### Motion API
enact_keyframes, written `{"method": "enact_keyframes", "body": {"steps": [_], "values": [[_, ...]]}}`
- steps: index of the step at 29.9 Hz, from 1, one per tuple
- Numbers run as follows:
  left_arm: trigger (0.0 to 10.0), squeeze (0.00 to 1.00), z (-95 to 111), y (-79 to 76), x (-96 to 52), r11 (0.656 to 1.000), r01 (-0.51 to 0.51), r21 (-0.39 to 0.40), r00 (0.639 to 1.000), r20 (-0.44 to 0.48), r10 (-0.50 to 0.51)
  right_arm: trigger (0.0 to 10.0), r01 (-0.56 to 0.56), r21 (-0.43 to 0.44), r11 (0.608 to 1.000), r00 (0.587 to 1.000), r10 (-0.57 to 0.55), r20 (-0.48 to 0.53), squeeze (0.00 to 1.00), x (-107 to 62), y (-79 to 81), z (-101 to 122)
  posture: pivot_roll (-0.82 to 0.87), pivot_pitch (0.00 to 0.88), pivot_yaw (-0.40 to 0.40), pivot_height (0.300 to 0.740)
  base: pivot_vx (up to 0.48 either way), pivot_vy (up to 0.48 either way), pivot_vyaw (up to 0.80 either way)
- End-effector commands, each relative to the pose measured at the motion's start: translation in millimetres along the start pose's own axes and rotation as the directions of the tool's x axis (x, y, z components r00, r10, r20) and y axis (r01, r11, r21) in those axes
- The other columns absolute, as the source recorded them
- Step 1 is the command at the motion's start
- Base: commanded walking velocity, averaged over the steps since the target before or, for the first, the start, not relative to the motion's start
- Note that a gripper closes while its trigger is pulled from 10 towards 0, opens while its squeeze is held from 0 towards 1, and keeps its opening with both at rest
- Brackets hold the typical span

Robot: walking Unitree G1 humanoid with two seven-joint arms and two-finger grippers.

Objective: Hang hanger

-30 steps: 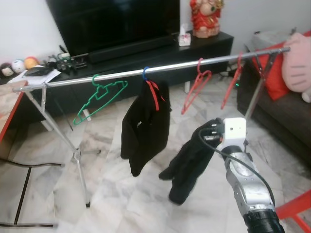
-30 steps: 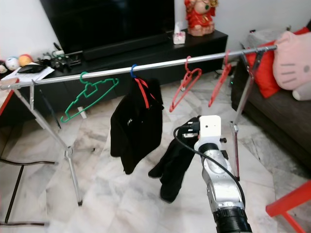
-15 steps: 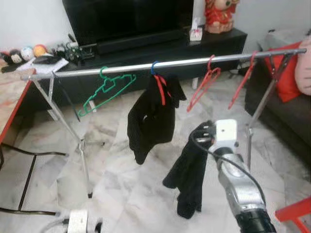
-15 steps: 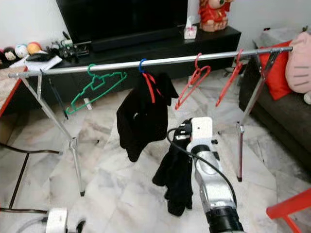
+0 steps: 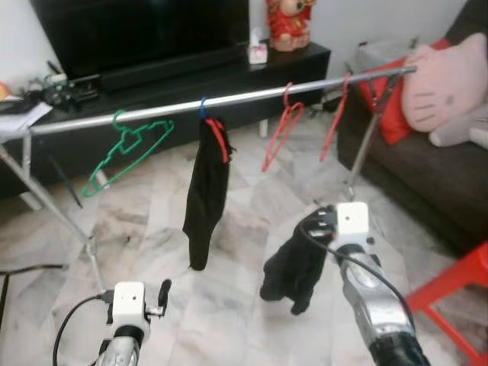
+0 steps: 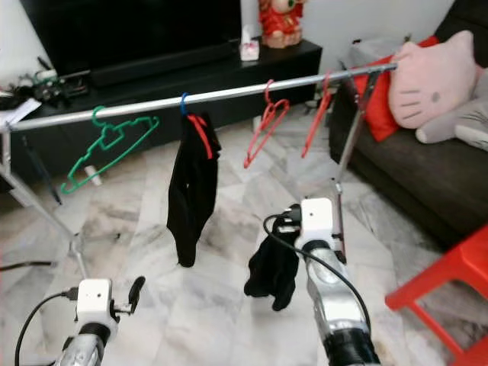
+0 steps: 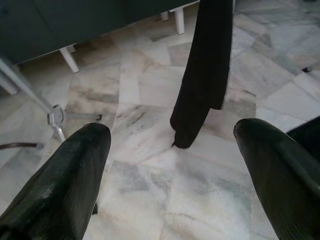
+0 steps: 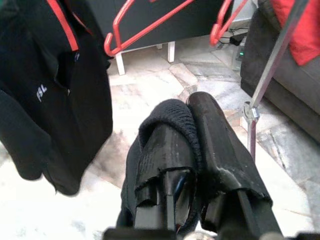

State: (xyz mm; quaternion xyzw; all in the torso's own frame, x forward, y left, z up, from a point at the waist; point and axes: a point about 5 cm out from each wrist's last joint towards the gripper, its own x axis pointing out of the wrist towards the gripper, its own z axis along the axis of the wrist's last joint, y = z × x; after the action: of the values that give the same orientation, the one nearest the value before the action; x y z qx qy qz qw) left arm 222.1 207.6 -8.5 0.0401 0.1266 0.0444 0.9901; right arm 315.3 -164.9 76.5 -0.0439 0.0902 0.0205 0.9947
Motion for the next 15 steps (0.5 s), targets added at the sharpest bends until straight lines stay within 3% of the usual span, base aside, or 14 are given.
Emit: {"method": "enact_keyframes", "body": {"steps": [1, 15], "values": [[10.0, 0.00, 9, 0.3, 1.6, 1.000, 0.002, 0.004, 1.000, 0.022, -0.002, 10.0, 0.007, -0.010, 1.000, 1.000, -0.007, 0.017, 0.00, 1.5, -3.0, 1, -0.16, 0.000, 0.089, 0.732, 0.000, 0.000, -0.74], [10.0, 0.00, 47, -7.3, 7.5, 0.999, 0.032, -0.005, 0.989, 0.145, -0.031, 10.0, 0.011, -0.013, 1.000, 1.000, -0.011, 0.008, 0.00, 2.6, -2.1, -5, -0.16, 0.000, 0.088, 0.732, 0.000, 0.000, -0.74]]}}
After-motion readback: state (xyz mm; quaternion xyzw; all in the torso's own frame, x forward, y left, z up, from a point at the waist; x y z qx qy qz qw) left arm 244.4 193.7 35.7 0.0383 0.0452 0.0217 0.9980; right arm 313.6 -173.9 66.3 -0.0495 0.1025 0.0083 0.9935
